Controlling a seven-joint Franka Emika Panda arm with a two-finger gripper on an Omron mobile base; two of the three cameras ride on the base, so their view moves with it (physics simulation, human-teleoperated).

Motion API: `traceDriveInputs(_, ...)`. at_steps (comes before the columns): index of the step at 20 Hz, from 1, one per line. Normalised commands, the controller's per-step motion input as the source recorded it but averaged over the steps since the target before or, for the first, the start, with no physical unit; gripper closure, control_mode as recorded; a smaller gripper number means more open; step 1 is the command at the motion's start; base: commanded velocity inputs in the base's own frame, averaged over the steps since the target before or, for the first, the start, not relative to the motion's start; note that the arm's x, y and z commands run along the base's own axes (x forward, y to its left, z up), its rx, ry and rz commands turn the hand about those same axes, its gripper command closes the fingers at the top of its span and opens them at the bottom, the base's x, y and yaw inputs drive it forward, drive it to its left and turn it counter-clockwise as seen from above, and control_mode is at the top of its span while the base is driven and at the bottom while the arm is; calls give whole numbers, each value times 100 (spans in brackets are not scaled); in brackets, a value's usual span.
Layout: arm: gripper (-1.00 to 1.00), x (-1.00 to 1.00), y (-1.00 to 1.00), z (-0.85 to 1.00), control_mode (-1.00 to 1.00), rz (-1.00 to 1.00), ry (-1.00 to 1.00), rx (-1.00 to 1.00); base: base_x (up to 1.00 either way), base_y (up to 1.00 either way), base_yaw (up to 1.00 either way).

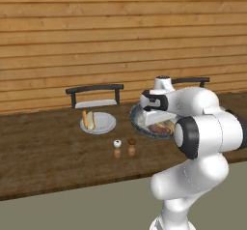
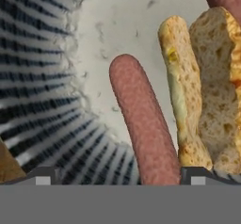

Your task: Place one bun and one sausage from the bowl on each plate.

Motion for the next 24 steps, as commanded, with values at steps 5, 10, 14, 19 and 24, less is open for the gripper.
traceDriveInputs(5,-100,10,0,-1,-100,6,0,2,0,0,0)
traceDriveInputs(10,-100,0,0,-13,-100,7,0,0,0,0,0)
traceDriveInputs(14,-100,0,0,-18,-100,6,0,0,0,0,0)
traceDriveInputs(19,-100,0,0,-15,-100,6,1,0,0,0,0)
traceDriveInputs(24,-100,15,-21,0,-100,2,0,3,0,0,0)
